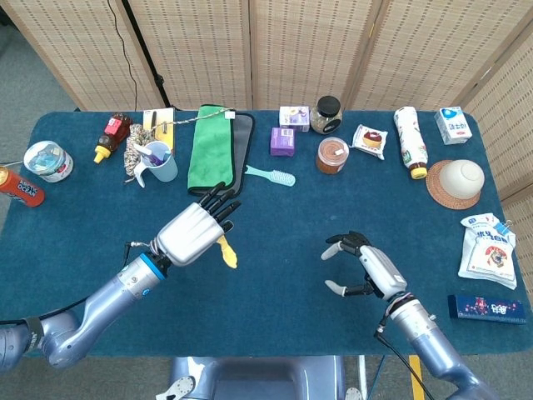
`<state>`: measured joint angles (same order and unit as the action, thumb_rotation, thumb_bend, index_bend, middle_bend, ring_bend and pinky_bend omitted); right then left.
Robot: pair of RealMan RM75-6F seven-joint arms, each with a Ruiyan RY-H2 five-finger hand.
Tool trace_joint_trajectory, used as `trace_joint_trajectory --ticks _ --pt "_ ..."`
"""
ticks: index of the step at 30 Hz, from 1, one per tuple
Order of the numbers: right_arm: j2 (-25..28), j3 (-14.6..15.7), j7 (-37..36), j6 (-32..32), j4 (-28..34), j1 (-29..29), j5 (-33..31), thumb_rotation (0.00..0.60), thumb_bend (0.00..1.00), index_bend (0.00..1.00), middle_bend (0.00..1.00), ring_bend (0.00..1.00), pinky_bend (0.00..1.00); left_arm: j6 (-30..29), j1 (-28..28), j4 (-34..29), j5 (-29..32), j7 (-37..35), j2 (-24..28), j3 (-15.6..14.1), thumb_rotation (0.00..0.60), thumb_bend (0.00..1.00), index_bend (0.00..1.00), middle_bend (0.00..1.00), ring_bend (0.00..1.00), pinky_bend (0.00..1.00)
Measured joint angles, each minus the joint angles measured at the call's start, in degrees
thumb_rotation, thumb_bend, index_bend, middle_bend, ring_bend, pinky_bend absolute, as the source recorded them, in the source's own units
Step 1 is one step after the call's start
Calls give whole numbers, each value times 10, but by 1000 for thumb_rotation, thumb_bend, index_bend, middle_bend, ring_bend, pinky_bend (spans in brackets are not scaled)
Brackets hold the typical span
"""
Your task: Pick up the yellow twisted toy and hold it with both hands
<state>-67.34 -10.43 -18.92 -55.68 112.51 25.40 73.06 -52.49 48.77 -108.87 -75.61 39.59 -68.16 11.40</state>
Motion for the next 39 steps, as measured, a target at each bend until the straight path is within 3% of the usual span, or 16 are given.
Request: trace_joint_trajectory --ticks 6,14,39 --pt "-25 -17 -43 40 -3 25 -47 600 288 385 207 137 16 4 25 5 -2 41 -10 3 600 560 671 159 41 0" --pt "-53 -32 -109 84 -19 48 -61 600 288 378 187 99 0 0 58 26 -6 81 -50 6 600 561 671 157 39 0" --pt "-145 -63 -198 150 -82 102 -79 600 288 420 195 98 0 -24 84 58 -30 79 -97 -7 600 560 674 131 15 0"
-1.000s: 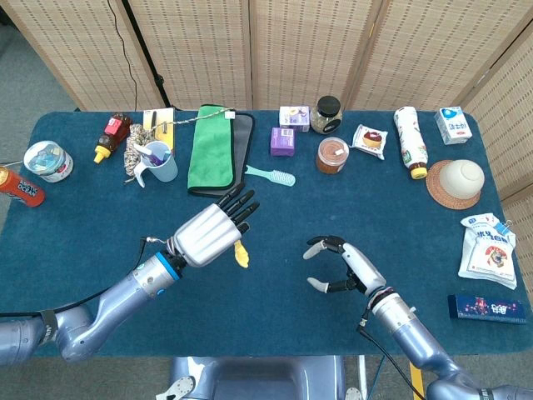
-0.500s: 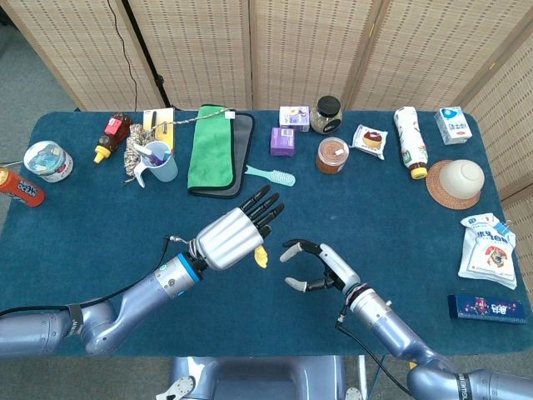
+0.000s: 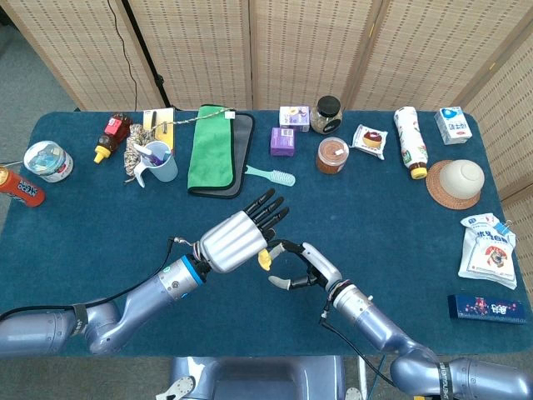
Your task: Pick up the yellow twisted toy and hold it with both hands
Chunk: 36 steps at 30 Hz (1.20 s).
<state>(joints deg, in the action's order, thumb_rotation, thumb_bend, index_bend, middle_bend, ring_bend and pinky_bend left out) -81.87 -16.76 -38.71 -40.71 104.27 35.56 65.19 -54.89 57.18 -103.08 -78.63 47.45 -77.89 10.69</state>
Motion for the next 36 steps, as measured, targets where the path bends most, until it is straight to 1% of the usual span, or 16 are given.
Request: trace_joint_trajectory --ticks 7,14,19,27,36 --pt "-13 -6 4 1 -7 10 -11 600 288 447 210 99 0 0 4 3 3 3 -6 -3 600 560 677 131 15 0" --pt "-17 -7 5 4 -14 12 -18 600 308 469 224 99 0 -2 4 -1 1 3 -1 -7 600 560 681 131 15 0" --pt "-15 -6 -1 12 -14 12 -13 600 338 480 233 100 0 -4 4 -3 -1 0 2 -10 600 560 682 131 15 0" --pt "-16 -5 -6 16 -16 13 -6 600 350 500 247 110 0 -5 2 -7 -6 2 8 -17 600 560 682 130 15 0" --pt "-18 -5 -4 20 -16 16 -9 600 358 499 248 112 0 -6 1 -3 -7 1 6 -20 600 561 682 130 15 0"
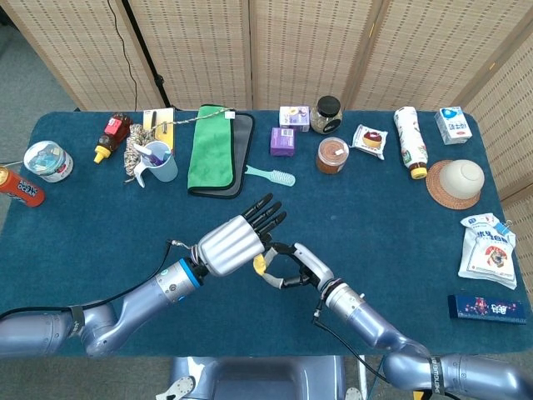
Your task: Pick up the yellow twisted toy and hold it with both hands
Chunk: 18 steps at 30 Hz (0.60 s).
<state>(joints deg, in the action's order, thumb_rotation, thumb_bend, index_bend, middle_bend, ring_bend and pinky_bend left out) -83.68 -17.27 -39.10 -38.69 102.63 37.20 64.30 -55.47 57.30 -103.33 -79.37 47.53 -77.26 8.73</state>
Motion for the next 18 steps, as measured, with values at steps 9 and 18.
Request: trace_joint_trajectory --ticks 9,18 --pt "-6 0 3 4 -5 5 -5 600 359 492 247 112 0 1 3 4 1 1 -5 0 600 560 682 130 15 0" --pt "-8 -1 7 7 -6 8 -10 600 358 480 245 112 0 5 6 4 5 6 -11 -1 600 560 682 130 15 0"
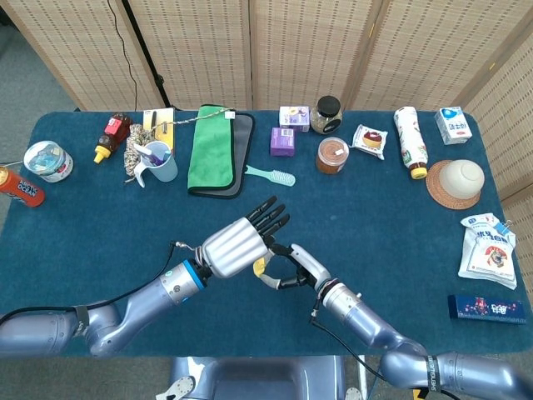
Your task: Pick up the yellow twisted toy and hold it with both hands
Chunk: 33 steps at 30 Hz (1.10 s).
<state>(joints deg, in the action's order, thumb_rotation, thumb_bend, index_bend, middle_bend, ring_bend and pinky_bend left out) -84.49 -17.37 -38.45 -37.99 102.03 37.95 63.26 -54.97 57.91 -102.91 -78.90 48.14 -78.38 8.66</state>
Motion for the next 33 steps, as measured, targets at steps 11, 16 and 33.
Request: trace_joint_trajectory --ticks 11,16,33 --pt "0 0 2 5 -2 2 -3 600 360 479 238 112 0 1 3 -2 4 8 -4 0 600 560 682 130 15 0" --pt "0 0 2 7 -3 2 -2 600 364 492 241 112 0 1 4 -2 6 10 -3 -1 600 560 682 130 15 0" --pt "-2 1 1 11 -4 3 0 600 426 520 267 132 0 -1 2 -5 1 7 3 -5 600 561 682 130 15 0"
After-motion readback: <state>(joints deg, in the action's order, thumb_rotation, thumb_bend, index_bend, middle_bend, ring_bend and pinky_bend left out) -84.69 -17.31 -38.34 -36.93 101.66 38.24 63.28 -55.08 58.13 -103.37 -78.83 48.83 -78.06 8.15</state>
